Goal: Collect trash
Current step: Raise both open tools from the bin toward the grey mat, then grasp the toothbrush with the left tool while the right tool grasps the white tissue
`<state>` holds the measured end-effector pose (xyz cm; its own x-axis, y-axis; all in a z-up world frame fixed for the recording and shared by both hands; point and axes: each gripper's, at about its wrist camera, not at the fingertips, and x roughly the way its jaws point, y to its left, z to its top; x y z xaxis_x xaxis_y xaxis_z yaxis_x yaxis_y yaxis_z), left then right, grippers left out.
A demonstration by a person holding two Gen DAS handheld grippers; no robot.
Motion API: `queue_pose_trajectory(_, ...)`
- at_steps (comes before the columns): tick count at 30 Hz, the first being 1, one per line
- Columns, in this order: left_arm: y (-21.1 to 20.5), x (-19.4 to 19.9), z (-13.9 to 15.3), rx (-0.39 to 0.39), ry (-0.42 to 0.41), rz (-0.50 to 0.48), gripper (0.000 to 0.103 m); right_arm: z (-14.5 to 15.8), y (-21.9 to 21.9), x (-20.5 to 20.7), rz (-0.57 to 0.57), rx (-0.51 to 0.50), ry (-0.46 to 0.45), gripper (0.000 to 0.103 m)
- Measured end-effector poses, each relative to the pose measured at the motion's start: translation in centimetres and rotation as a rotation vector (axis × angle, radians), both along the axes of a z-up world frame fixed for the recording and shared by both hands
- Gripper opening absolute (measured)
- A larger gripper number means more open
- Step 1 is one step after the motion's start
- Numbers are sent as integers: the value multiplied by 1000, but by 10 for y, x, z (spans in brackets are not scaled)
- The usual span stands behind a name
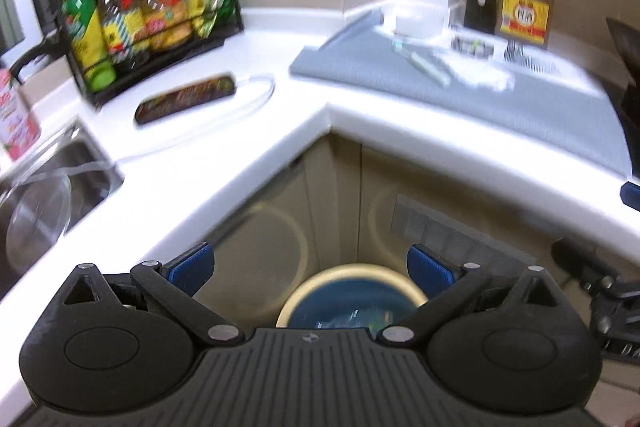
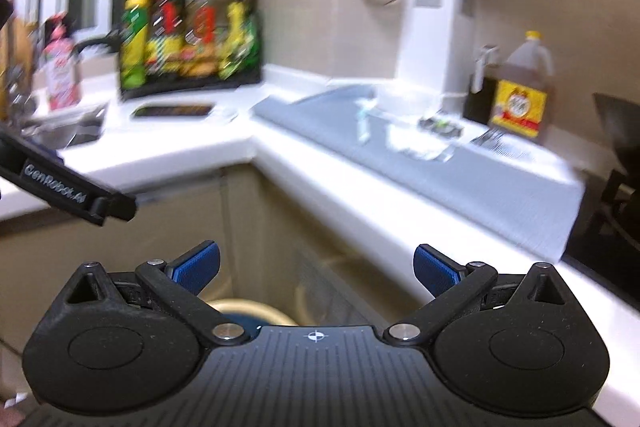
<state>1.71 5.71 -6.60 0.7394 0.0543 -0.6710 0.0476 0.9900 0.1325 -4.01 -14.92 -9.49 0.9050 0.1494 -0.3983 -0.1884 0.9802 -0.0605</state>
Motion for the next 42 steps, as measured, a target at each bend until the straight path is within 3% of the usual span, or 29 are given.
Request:
queue_pose_trajectory(6,-34,69,34,-1,-59,-32,103,23,-43,62,-79,45,-19,103)
queue_pose_trajectory(11,-68,142,43,-3,-61,-65,103,31,-68,125,-123,98,20,103)
queue_pose_trajectory(19,-101,279,9,-33,85,-82,103,18,-84,236,-150,83,126,103)
queue_pose_trajectory(23,-111,328,-10,-46,123,-80,103,6,-91,278,-161,96,175,103)
queue_pose_trajectory(27,-120,357,-27,-34,158,-85,103,-4,-93,306,-127,156,236,103)
queue_pose_trajectory(30,-121,372,-40,-20,182,-71,103,-13,-87,323,-102,146,275,103)
queue_pose_trajectory(34,-119,376,-46,-51,148,-80,103,-21,-74,333,-118,26,254,103)
queue_pose_trajectory(42,-120,366,-52,-77,61,-68,103,-22,-74,333,-126,26,251,103)
